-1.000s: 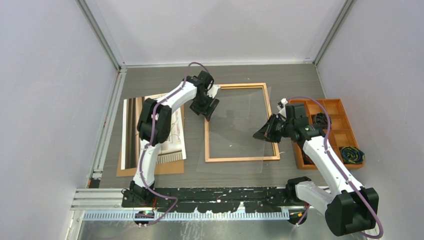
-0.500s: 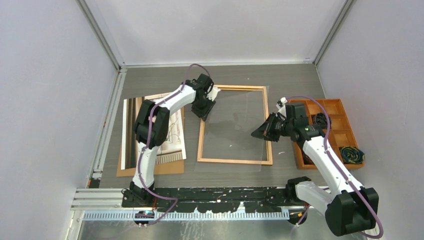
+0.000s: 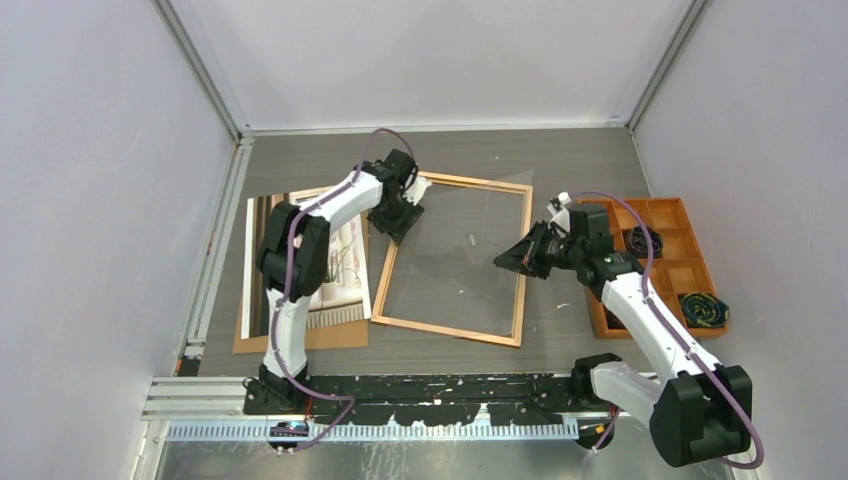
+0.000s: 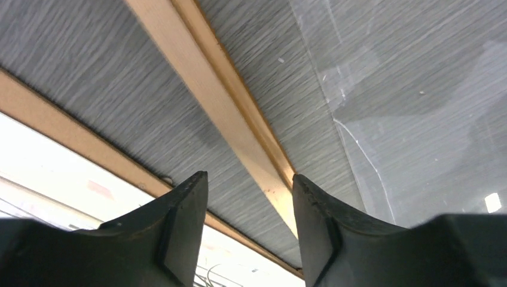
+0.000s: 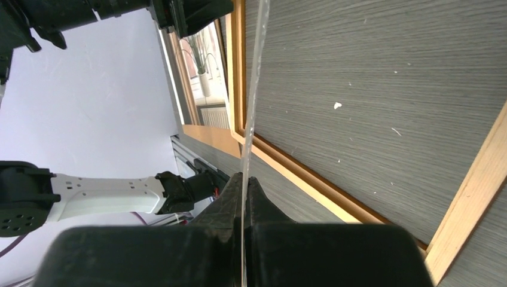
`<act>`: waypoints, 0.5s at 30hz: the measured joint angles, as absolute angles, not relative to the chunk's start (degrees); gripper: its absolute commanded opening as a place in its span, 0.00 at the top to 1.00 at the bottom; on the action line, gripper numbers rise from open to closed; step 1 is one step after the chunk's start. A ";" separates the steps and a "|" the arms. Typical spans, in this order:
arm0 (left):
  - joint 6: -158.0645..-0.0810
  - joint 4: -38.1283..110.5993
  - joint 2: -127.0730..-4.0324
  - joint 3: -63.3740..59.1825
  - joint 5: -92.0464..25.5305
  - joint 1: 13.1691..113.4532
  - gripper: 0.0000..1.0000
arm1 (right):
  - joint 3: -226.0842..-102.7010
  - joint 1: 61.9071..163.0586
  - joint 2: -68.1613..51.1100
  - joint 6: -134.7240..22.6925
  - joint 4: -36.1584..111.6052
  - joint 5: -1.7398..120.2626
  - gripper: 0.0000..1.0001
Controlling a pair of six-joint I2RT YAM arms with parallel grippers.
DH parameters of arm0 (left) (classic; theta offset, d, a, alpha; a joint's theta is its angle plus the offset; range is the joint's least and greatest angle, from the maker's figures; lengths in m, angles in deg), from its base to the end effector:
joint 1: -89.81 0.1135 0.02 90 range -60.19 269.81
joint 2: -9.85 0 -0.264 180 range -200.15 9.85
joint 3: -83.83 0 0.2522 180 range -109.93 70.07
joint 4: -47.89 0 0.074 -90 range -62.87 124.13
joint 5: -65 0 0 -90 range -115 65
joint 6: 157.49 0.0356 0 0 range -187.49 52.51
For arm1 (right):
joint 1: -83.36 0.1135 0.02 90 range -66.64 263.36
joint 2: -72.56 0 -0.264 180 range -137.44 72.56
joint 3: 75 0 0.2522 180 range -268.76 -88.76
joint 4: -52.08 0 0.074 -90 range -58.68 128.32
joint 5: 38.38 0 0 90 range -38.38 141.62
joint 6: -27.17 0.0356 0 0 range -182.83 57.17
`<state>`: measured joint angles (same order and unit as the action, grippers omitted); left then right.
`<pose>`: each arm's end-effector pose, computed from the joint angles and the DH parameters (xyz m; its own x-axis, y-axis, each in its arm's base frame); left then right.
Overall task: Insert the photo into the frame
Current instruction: Move the photo frame to the center of the board.
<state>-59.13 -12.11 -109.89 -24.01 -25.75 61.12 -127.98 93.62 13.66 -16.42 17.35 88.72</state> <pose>0.3786 -0.2077 0.1865 -0.7546 0.5787 -0.3092 0.5997 0.7996 0.0329 0.2050 0.0589 0.2468 -0.8710 0.4294 -0.2385 0.0558 0.5690 0.8205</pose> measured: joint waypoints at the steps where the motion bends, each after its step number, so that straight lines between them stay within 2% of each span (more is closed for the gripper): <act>1: -59.18 -13.35 -109.89 -24.62 -26.21 61.54 0.35 | -128.29 93.62 13.38 -16.35 17.41 88.96 0.99; 5: -59.99 -18.69 -108.97 -30.46 -29.20 65.25 0.31 | -131.13 93.62 12.11 -16.33 17.57 90.10 0.99; 9: -60.93 -20.28 -103.99 -35.51 -31.52 70.98 0.30 | -135.83 93.62 10.25 -16.31 18.44 91.48 0.99; 15: -61.08 -20.39 -95.62 -35.90 -32.09 78.63 0.32 | -143.17 93.62 6.06 -14.91 22.16 93.84 0.99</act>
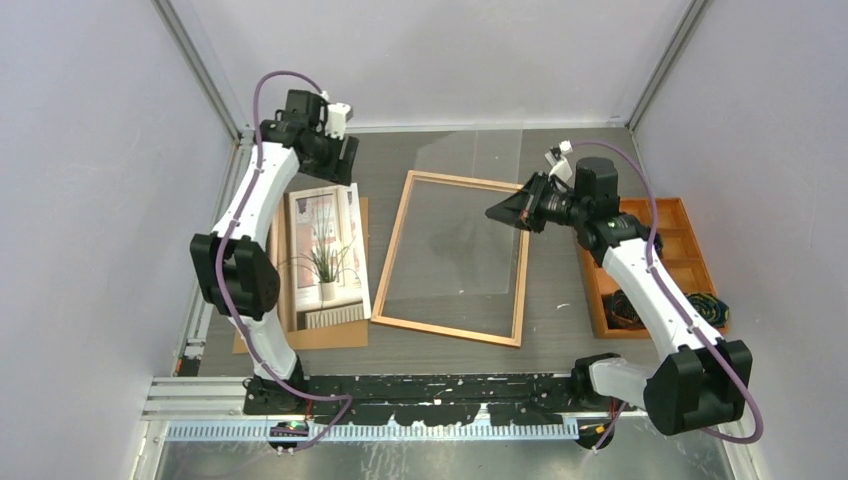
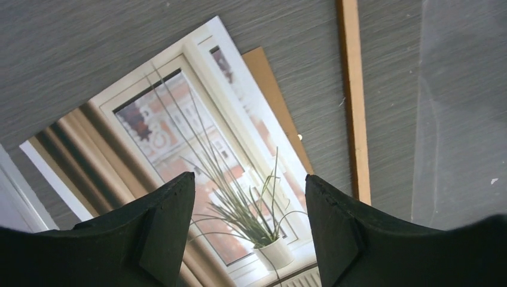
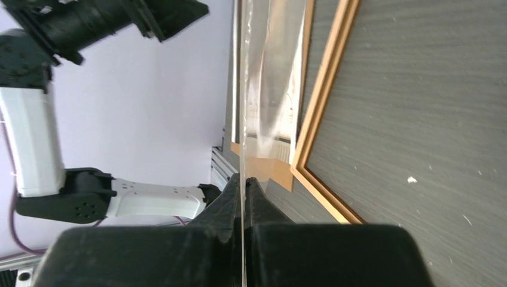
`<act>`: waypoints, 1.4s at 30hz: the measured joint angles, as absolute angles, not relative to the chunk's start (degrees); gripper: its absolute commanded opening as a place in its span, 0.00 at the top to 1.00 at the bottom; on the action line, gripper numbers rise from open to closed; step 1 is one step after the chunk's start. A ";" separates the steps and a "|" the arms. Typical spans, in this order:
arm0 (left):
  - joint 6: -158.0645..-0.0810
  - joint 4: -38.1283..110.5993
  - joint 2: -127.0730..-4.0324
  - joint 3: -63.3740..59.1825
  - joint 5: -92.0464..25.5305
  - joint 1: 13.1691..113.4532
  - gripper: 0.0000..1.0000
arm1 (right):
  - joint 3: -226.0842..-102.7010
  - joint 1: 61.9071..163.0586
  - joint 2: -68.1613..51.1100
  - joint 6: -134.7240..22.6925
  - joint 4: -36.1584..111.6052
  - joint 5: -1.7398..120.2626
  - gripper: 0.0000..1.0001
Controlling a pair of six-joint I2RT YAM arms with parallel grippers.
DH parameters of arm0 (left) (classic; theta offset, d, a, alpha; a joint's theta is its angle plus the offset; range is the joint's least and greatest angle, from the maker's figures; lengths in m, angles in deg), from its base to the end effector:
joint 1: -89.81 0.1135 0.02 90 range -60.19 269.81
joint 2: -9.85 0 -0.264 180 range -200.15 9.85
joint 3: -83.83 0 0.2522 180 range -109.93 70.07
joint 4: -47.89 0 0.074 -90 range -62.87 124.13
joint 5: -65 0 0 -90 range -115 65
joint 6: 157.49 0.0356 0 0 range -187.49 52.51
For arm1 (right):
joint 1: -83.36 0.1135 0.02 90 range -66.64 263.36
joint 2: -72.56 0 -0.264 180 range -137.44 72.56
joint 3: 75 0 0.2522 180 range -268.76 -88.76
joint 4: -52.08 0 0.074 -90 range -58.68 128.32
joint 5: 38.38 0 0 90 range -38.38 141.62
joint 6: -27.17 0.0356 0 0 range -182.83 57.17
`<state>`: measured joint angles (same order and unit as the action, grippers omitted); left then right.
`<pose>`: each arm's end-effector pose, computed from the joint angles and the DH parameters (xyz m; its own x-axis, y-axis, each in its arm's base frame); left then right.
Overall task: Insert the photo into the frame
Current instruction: Move the photo frame to the center of the board, then place the photo frame item in the photo frame.
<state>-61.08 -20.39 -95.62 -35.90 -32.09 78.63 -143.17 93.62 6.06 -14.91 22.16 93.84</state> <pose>0.3907 -0.0817 0.3416 -0.7595 0.2630 -0.5950 0.3505 0.9359 -0.0337 0.2469 0.0690 0.3154 -0.8424 0.4061 -0.3543 -0.1331 0.4803 0.8670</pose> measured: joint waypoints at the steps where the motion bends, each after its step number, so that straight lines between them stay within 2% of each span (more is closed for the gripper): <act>1: -61.08 -20.32 -95.07 -35.38 -32.24 79.51 0.32 | -143.98 93.62 5.51 -14.45 22.90 94.16 0.99; 10: -60.60 -20.81 -94.66 -25.91 -32.07 82.52 0.32 | -148.85 94.51 0.59 -13.05 28.38 94.78 0.99; 22: -59.42 -19.43 -94.59 -22.63 -30.60 82.54 0.33 | -135.32 94.40 -8.55 -13.47 38.35 90.93 0.99; 42: -57.76 -18.47 -94.48 -19.55 -30.10 79.81 0.33 | -126.17 92.13 -8.72 -16.20 41.48 89.77 0.99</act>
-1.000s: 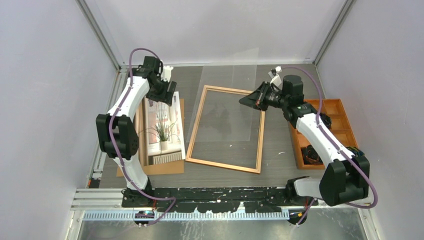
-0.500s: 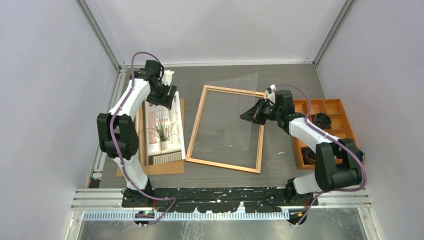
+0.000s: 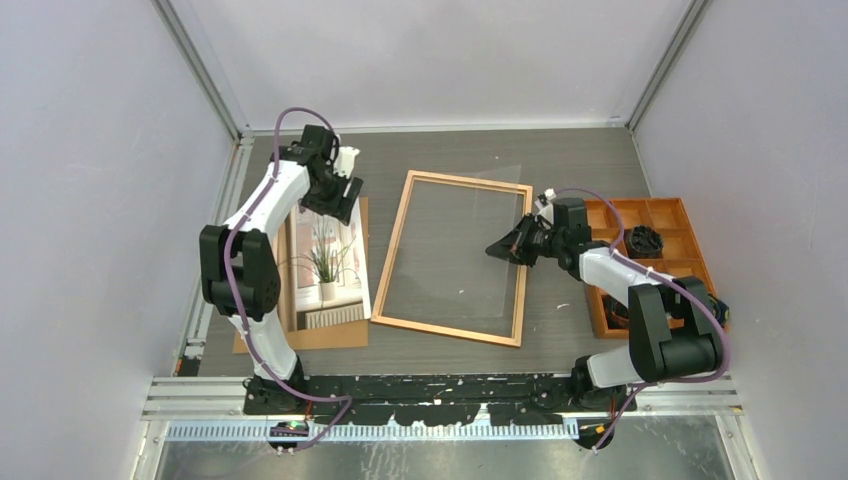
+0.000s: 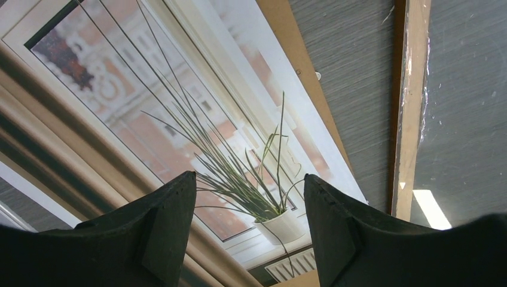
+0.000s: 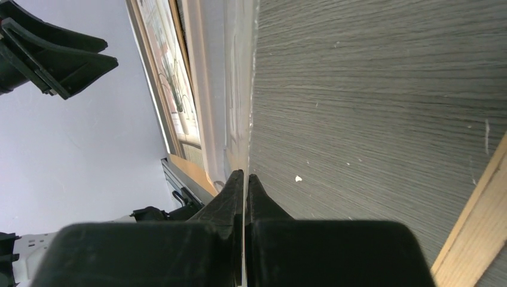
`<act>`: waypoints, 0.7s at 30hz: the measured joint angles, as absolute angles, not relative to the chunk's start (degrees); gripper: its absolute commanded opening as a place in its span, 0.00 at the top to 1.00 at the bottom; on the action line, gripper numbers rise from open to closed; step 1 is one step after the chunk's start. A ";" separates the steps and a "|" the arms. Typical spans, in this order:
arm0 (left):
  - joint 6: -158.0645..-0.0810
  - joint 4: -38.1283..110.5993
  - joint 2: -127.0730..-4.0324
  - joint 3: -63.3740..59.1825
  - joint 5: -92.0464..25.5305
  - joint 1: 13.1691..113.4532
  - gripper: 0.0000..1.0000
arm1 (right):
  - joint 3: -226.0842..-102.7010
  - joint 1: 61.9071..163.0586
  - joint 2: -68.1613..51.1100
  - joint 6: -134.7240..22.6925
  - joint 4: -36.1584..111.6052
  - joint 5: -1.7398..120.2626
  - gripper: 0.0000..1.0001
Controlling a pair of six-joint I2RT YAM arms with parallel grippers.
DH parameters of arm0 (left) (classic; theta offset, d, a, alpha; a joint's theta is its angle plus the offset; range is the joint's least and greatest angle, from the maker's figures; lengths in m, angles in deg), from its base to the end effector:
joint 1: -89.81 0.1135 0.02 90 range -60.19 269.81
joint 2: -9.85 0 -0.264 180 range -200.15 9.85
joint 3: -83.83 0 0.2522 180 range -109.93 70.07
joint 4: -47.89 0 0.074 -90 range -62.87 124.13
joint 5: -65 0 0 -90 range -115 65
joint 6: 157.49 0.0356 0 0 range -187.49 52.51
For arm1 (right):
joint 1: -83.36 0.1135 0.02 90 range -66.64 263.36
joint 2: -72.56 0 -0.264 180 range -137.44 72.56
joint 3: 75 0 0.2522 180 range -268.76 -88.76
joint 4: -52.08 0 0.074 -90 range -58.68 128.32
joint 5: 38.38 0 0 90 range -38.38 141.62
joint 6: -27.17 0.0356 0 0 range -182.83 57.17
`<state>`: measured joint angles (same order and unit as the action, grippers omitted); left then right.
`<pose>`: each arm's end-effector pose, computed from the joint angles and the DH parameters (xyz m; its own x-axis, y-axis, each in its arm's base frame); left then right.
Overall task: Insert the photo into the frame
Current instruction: Place the photo frame item in the photo frame.
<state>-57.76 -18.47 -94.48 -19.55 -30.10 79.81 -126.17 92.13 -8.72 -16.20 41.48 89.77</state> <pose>0.3734 -0.0691 0.2641 -0.8606 0.3227 -0.3941 0.3573 0.9339 -0.0156 0.2689 0.0637 0.1814 -0.8662 0.4448 -0.2277 0.0685 0.5570 0.8277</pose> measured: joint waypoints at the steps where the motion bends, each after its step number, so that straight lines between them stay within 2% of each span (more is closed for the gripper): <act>1: -57.76 -18.27 -94.48 -19.55 -30.03 79.72 0.33 | -125.97 91.93 -8.70 -16.20 41.54 89.82 0.99; 21: -56.77 -17.79 -94.44 -19.55 -29.49 79.42 0.33 | -122.54 91.10 -3.54 -16.20 41.74 89.77 0.99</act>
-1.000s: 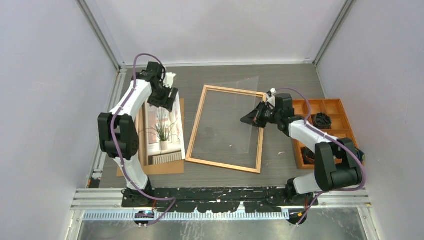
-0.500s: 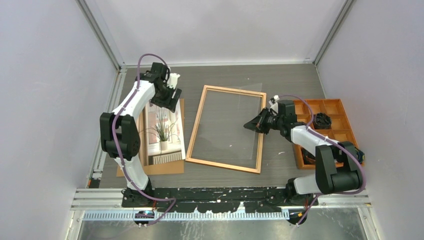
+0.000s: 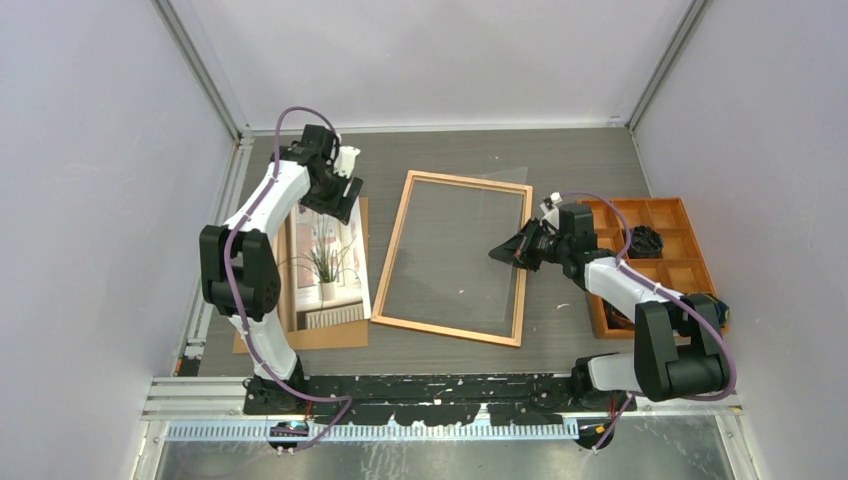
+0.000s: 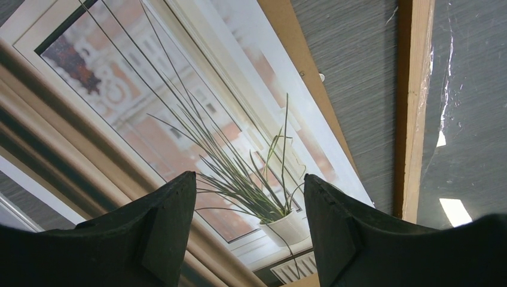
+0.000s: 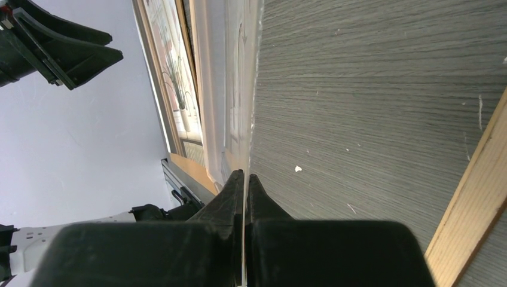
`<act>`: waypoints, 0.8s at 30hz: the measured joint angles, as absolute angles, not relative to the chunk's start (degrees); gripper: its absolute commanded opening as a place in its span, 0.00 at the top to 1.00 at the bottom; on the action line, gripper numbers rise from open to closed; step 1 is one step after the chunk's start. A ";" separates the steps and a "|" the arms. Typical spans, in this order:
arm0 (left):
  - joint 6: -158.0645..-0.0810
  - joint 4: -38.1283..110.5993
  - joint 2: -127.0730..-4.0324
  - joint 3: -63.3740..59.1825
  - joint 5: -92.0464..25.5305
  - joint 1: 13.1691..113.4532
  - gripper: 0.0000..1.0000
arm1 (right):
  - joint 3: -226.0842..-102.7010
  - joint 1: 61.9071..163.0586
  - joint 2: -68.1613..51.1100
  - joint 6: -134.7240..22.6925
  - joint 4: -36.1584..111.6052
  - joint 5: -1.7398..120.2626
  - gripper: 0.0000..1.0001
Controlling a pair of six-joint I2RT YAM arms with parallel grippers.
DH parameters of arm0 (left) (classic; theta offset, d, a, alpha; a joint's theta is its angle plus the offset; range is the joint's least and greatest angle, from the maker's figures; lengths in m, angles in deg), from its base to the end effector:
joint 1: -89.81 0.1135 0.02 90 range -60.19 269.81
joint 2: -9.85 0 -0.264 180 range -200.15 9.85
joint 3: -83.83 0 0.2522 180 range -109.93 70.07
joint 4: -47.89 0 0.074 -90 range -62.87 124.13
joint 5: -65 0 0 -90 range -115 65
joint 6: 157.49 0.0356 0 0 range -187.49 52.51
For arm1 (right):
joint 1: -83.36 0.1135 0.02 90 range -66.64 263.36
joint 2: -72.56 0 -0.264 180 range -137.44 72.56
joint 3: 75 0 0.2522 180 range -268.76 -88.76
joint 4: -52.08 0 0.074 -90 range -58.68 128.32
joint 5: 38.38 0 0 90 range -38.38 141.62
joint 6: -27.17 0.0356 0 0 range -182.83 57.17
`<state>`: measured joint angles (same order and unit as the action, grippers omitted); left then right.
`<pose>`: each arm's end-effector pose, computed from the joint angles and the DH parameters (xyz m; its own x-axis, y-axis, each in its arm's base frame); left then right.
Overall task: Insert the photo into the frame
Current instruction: Place the photo frame item in the photo frame.
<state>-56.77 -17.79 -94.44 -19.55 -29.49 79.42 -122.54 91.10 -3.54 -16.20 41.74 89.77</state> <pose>0.3741 -0.0714 0.2648 -0.8478 0.3440 -0.4037 0.3746 0.9272 0.0033 0.2522 0.0565 0.1851 -0.8506 0.4613 -0.2524 0.0525 0.5521 0.8321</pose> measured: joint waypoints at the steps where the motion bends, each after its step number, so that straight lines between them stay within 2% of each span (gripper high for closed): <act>1: -56.71 -17.77 -94.42 -19.55 -29.49 79.42 0.33 | -122.52 91.10 -3.54 -16.20 41.76 89.75 0.99; 24: -56.29 -17.77 -94.35 -19.55 -29.12 79.35 0.33 | -122.12 90.99 -3.56 -16.99 40.62 90.08 0.99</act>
